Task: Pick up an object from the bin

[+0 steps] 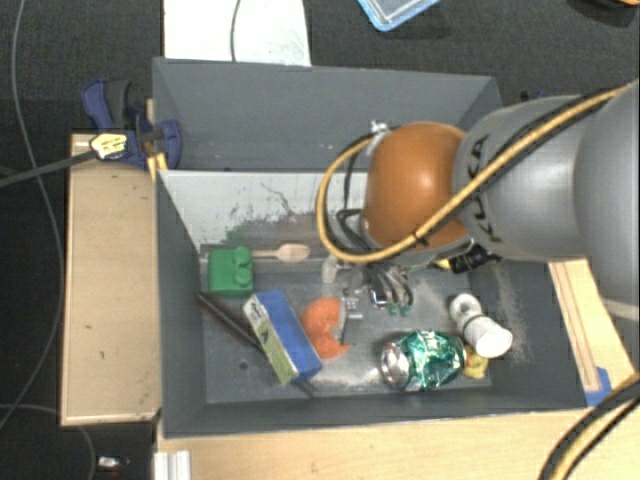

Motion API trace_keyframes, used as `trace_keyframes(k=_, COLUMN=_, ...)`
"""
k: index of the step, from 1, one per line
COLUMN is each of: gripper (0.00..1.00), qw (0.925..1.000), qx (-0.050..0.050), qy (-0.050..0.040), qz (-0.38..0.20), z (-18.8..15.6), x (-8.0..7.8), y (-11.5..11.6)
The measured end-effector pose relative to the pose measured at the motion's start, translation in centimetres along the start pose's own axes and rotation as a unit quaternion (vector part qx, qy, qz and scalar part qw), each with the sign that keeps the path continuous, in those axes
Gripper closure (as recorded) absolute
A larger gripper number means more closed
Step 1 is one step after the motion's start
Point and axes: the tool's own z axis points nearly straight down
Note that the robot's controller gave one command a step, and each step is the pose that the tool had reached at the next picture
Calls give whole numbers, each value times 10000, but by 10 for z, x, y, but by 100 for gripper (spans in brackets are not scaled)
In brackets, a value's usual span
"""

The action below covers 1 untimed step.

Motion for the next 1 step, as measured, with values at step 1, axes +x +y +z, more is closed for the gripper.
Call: trace_keyframes(k=1, gripper=0, qw=10000, qx=-4, qy=-38, qz=16, z=-5, x=-2, y=-1)
